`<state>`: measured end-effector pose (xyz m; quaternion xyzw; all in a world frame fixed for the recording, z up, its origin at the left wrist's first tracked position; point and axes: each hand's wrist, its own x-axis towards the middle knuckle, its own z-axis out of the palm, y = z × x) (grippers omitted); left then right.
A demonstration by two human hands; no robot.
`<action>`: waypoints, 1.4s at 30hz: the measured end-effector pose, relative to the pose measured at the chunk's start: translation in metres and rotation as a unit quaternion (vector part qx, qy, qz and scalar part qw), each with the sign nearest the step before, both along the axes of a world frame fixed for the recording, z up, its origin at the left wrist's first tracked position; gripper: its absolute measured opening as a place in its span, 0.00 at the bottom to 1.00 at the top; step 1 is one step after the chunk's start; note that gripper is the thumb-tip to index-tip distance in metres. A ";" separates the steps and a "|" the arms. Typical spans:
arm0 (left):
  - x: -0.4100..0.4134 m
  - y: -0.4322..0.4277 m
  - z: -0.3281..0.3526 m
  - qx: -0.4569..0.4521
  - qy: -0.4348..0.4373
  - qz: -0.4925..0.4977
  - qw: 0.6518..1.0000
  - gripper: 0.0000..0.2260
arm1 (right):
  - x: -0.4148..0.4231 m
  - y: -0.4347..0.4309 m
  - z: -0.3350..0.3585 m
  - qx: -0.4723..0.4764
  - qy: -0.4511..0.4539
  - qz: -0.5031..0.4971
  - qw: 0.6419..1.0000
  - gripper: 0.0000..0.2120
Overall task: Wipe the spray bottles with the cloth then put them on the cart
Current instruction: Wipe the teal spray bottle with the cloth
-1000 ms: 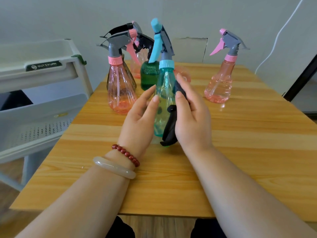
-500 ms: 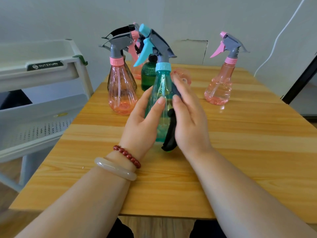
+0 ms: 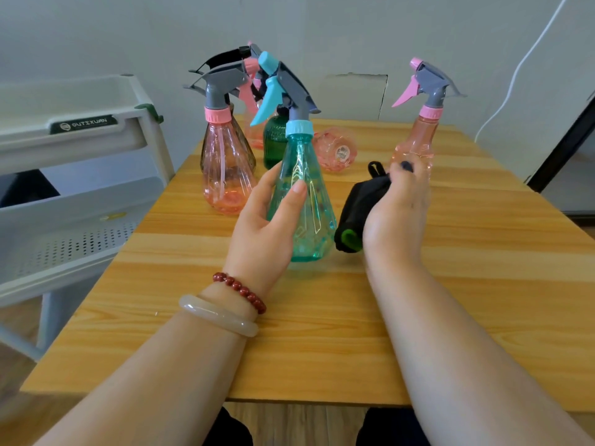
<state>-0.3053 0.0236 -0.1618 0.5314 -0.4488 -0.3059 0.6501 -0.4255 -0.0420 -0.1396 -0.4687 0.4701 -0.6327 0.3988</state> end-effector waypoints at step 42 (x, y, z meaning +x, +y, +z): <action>0.009 -0.001 0.003 -0.010 0.071 0.030 0.997 0.24 | 0.009 0.019 -0.009 -0.199 0.196 0.083 0.957 0.15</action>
